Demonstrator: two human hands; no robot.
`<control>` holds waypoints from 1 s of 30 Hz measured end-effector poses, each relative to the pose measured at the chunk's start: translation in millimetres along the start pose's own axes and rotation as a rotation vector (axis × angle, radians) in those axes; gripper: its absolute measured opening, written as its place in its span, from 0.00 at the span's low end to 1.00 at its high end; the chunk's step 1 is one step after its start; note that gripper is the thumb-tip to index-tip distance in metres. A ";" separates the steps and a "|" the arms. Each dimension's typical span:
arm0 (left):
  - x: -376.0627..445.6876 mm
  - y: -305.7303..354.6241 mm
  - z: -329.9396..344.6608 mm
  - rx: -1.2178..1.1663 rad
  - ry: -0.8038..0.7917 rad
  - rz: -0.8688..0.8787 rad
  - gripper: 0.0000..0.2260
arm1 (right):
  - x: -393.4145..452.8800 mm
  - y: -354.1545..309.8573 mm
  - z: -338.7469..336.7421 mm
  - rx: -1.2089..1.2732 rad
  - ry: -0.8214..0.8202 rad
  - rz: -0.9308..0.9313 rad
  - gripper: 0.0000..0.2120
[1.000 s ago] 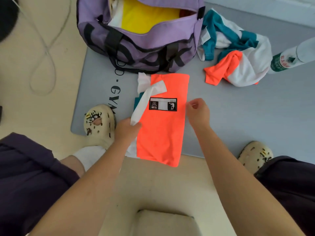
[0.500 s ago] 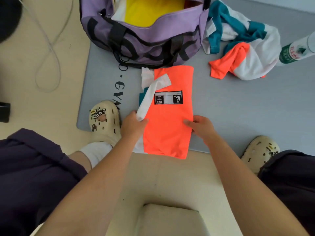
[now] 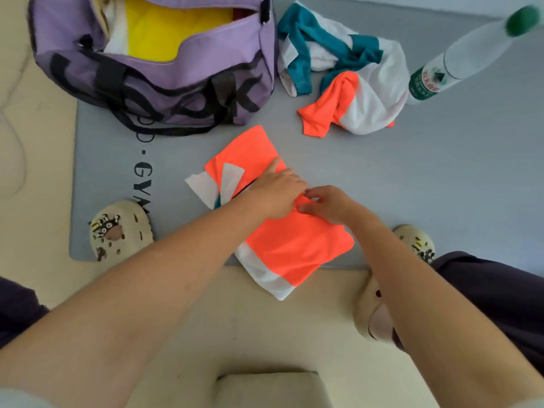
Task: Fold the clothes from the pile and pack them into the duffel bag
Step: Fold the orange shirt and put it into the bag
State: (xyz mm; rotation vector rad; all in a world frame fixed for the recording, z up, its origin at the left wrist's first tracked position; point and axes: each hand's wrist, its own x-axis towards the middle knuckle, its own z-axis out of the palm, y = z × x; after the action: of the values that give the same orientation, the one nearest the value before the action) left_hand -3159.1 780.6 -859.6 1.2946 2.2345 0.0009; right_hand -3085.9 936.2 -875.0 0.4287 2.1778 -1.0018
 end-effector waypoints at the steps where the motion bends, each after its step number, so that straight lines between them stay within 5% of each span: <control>1: 8.8 -2.8 -1.3 0.022 -0.027 -0.004 0.16 | 2.0 2.7 -7.4 -0.013 0.013 -0.001 0.15; 5: 34.6 -22.6 -8.8 0.134 -0.092 -0.085 0.18 | 7.7 14.9 -33.6 -0.104 -0.050 0.036 0.18; 8: 39.4 -42.3 -11.2 0.034 -0.111 -0.173 0.21 | 9.4 23.8 -45.5 -0.424 -0.205 0.109 0.17; 11: 34.4 -58.8 -11.1 -0.107 0.054 -0.332 0.19 | 11.5 31.7 -58.2 -0.356 0.084 0.159 0.09; 16: 19.3 -66.7 -3.2 -0.217 0.387 -0.507 0.15 | 9.6 30.7 -61.2 -0.178 0.680 0.145 0.14; 18: 8.5 -65.4 3.5 -0.203 0.429 -0.513 0.19 | 6.7 30.5 -55.0 -0.042 0.699 0.187 0.19; 22: -19.7 -54.7 19.1 -0.136 0.451 -0.422 0.19 | 1.3 42.5 -37.9 0.024 0.474 0.350 0.22; 25: -37.1 -50.6 26.5 -0.109 0.454 -0.396 0.14 | -6.2 37.4 -25.2 -0.129 0.619 0.410 0.18; 27: -47.3 -50.5 29.7 -0.101 0.419 -0.401 0.11 | -7.2 23.7 -10.9 -0.309 0.738 0.272 0.16; 30: -61.6 -51.9 33.2 -0.106 0.345 -0.424 0.08 | -5.9 -7.9 17.5 -0.411 0.605 -0.054 0.23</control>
State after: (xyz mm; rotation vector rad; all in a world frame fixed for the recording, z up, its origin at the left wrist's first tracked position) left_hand -3161.8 694.6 -873.3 0.7898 2.7236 0.1958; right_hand -3078.2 917.7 -874.7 0.5226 2.8639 -0.4496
